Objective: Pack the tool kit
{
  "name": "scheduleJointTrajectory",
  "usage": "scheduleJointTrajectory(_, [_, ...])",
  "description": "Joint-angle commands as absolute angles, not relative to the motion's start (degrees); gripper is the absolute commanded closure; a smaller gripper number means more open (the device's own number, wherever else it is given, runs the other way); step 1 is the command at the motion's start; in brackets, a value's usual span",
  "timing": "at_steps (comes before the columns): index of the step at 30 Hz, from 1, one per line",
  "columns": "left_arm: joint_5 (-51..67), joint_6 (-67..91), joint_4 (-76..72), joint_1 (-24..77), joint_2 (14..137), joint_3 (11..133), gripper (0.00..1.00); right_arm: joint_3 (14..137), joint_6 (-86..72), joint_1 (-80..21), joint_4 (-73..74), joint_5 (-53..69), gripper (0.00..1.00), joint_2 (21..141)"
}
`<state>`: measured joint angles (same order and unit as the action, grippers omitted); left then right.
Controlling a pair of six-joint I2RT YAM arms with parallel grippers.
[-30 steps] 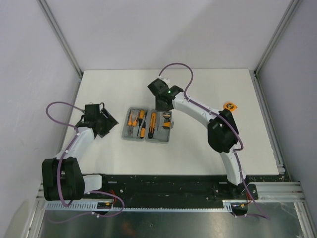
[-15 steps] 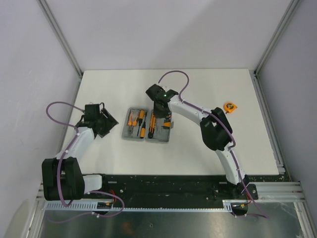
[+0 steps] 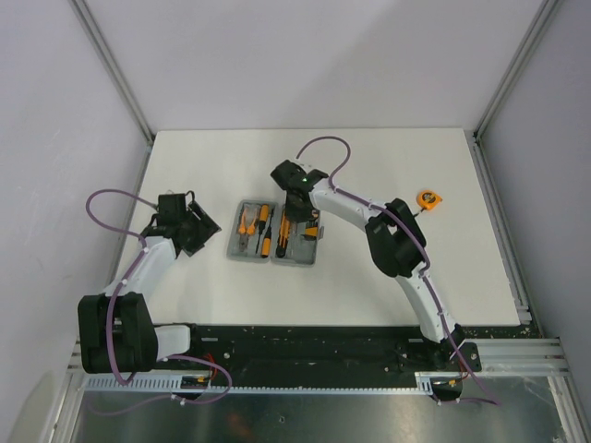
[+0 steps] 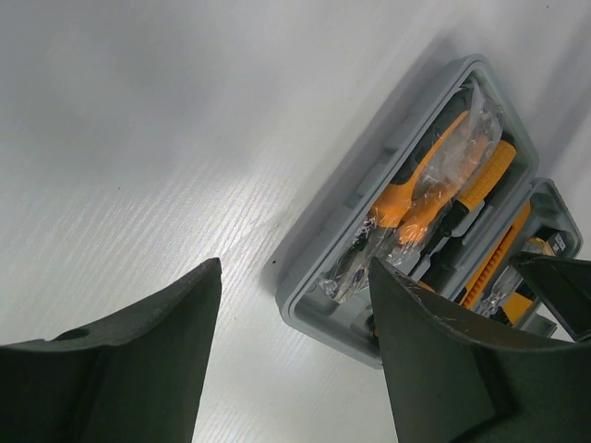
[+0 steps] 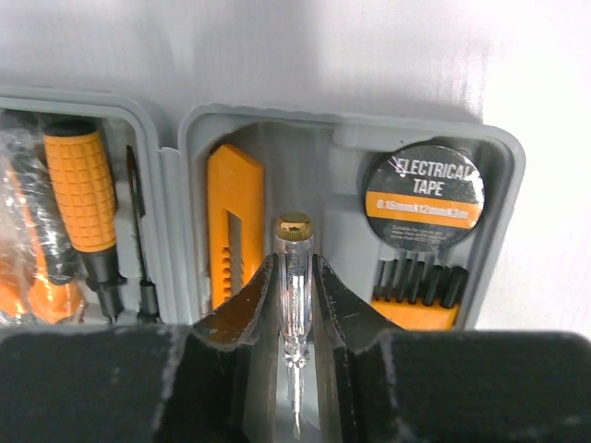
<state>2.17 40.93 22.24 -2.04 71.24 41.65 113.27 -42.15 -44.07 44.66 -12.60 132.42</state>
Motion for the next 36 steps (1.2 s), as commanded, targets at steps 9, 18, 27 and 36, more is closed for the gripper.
scheduleJointTrajectory(9, [2.6,39.6,21.9,-2.4,71.5,42.9,0.30,115.1,-43.5,-44.1,44.3,-16.8,0.97,134.3])
scheduleJointTrajectory(18, [2.9,39.4,21.8,-2.4,71.6,43.0,0.30,114.8,-40.1,-44.6,43.7,-22.7,0.97,133.5])
scheduleJointTrajectory(27, [3.1,39.3,21.8,-2.4,71.3,43.1,0.31,114.8,-40.1,-45.2,43.3,-20.8,0.92,134.3])
scheduleJointTrajectory(36, [3.3,39.4,21.8,-2.4,71.0,43.0,0.30,114.8,-40.6,-45.4,44.4,-19.7,0.80,134.2])
